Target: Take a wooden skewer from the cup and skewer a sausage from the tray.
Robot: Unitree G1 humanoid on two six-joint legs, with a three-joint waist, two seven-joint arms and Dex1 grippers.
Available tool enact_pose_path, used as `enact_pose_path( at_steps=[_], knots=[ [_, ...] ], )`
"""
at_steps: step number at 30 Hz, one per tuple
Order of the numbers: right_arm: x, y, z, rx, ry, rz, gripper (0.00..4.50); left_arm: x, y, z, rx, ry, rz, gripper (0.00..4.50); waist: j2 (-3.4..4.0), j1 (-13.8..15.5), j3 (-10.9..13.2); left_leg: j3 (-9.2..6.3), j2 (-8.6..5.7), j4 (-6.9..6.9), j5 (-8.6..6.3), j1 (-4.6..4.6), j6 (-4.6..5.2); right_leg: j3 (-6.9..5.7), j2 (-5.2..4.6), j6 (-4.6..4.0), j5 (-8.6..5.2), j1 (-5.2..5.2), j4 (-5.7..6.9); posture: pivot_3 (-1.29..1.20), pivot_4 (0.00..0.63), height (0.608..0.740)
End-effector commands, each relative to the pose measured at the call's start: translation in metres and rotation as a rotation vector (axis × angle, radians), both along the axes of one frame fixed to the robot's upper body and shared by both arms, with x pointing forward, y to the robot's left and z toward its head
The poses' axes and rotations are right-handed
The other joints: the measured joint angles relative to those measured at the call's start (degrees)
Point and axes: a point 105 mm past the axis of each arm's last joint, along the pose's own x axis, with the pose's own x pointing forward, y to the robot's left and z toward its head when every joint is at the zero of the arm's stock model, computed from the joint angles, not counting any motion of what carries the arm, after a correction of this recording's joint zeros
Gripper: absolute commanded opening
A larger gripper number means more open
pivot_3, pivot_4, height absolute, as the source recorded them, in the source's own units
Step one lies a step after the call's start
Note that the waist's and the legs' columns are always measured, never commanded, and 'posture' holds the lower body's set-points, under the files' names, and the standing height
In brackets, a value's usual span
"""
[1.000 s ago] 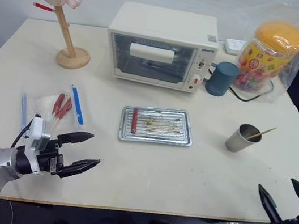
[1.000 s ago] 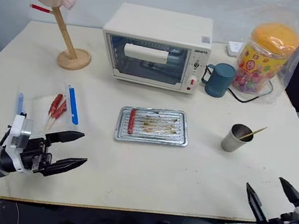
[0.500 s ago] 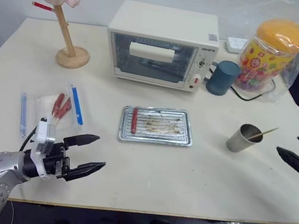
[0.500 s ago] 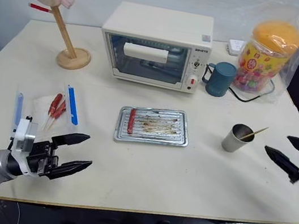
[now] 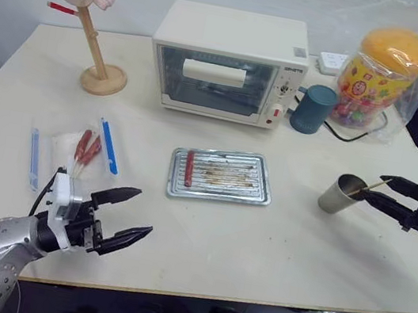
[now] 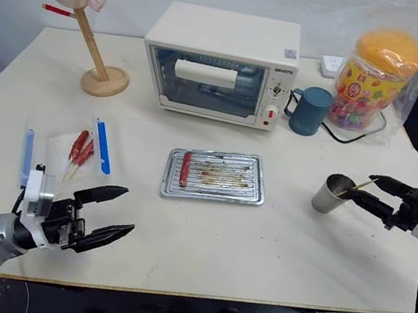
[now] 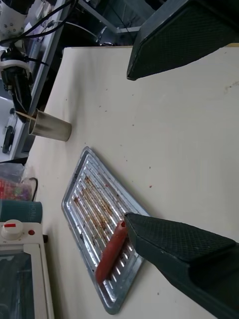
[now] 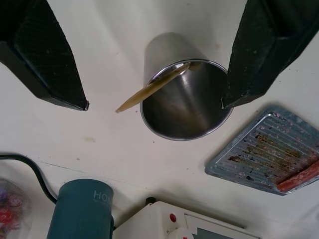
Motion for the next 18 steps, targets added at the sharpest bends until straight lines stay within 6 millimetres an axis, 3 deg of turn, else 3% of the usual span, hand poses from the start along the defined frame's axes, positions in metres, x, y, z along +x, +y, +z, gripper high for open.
enact_pose_path(
  at_steps=[1,13,18],
  knots=[
    [0.001,0.001,0.01,-0.002,-0.043,0.02,3.21,-0.001,-0.006,0.009,0.003,-0.042,-0.007,4.5,0.0,-0.01,0.0,0.0,0.0,0.0,0.0,0.0,0.0,0.0,0.0,0.0,0.0,0.0,0.0,0.0,0.15,0.74],
    [0.0,-0.001,0.021,0.004,-0.078,0.025,0.02,0.005,-0.011,0.015,-0.004,-0.057,-0.009,4.5,0.0,-0.01,0.0,0.0,0.0,0.0,0.0,0.0,-0.01,0.0,0.0,0.0,0.0,0.0,0.0,0.0,0.15,0.74],
    [-0.002,-0.006,0.042,0.063,-0.107,0.028,0.01,0.003,-0.013,0.013,-0.024,-0.038,-0.03,4.5,0.02,-0.01,0.01,0.0,0.0,0.0,0.0,0.0,-0.01,0.0,0.0,0.0,0.0,-0.01,0.0,0.0,0.15,0.74]
  ],
)
